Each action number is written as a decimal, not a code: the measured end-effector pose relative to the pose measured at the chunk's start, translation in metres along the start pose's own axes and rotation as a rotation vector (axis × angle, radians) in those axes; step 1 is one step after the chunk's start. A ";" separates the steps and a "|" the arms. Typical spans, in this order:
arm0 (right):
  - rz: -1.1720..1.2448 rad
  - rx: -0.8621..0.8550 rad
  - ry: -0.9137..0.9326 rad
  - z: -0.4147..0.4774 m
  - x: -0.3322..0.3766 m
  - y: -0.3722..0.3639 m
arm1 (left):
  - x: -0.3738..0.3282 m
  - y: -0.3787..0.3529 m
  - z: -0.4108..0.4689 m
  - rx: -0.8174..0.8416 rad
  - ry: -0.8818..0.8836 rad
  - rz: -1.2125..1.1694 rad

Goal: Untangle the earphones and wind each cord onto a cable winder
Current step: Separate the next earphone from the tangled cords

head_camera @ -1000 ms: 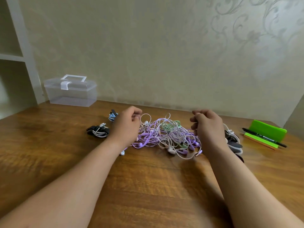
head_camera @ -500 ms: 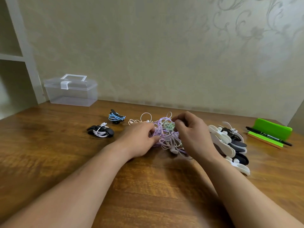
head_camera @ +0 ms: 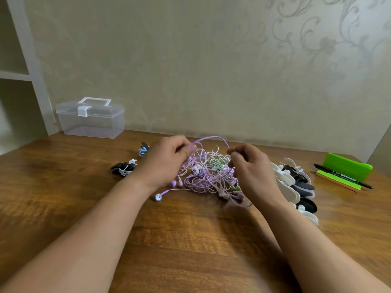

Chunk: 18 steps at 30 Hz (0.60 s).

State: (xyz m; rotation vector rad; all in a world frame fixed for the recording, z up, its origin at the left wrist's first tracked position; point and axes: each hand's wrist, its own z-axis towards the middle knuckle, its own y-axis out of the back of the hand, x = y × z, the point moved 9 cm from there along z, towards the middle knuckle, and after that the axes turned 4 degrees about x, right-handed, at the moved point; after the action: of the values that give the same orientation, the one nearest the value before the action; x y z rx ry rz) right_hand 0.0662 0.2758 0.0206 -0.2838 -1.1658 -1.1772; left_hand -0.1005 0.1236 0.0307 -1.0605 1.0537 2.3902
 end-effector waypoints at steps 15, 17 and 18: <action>0.318 0.471 0.080 -0.023 0.035 -0.040 | -0.017 -0.030 -0.004 0.072 0.114 -0.821; 0.202 0.286 0.058 -0.013 0.025 -0.025 | -0.010 -0.016 0.000 -0.004 0.170 -1.043; 0.173 0.174 0.044 -0.008 0.020 -0.012 | -0.005 -0.007 0.001 -0.056 0.185 -1.136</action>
State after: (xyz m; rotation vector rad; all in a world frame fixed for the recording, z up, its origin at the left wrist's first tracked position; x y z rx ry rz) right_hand 0.0591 0.2536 0.0292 -0.2203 -1.1724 -0.9208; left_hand -0.0941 0.1289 0.0317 -1.3945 0.2420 1.4080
